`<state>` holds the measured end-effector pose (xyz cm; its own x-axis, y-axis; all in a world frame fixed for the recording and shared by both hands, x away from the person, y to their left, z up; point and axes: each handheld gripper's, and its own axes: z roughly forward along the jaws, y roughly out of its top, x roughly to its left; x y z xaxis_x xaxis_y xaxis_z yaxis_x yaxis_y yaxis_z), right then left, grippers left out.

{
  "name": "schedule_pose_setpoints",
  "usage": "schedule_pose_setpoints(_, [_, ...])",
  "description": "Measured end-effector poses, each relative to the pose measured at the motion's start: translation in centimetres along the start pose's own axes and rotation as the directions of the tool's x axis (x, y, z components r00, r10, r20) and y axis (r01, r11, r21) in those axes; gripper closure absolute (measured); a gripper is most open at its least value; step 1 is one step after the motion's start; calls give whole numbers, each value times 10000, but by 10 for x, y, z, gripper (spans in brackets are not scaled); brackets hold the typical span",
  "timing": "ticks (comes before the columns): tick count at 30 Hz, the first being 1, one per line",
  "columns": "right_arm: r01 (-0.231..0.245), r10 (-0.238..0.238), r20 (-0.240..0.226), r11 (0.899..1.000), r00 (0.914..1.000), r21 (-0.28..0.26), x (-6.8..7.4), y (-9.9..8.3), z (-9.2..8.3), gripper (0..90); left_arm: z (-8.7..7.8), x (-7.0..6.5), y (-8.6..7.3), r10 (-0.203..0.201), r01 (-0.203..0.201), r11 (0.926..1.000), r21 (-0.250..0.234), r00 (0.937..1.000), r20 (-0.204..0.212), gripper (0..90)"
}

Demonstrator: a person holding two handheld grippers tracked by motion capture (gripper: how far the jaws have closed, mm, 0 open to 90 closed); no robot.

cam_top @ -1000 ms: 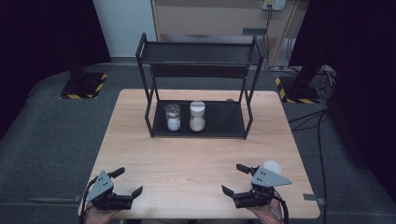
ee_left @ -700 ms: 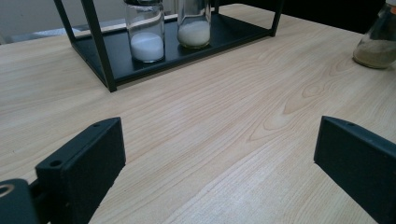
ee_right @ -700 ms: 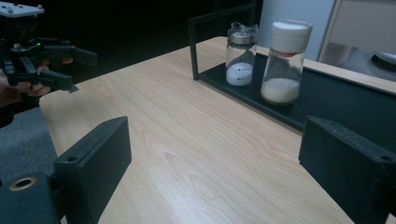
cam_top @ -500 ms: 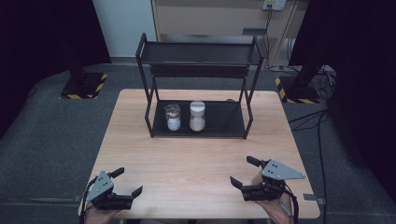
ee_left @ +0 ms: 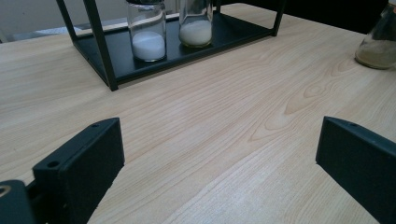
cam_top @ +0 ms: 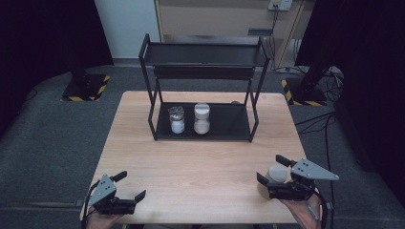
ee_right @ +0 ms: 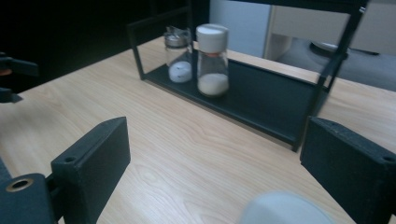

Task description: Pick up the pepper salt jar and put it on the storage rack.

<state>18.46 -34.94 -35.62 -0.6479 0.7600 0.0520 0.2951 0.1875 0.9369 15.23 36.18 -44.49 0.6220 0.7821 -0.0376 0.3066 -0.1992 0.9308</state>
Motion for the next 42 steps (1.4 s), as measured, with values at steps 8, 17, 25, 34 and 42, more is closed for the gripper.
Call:
schedule_pose_setpoints(8, [-453,435,561,9985,9975,306,-9,-13,-7,84,0,0,0,-3,3,10000,20,10000,-20,0])
schedule_pose_setpoints(17, [-813,760,799,9946,9939,642,-14,-27,2,101,2,-1,2,99,-99,9999,140,9999,37,0])
schedule_pose_setpoints(25, [-978,895,876,9907,9921,950,-16,-40,13,201,2,-1,2,106,-107,9998,157,9999,34,1])
schedule_pose_setpoints(34, [-666,557,1266,9943,9904,830,-9,-49,17,330,2,-1,2,93,-94,9998,169,10000,34,2])
schedule_pose_setpoints(42, [-507,391,1171,9940,9924,973,-5,-38,29,332,2,-1,2,97,-97,9998,164,10000,19,2])
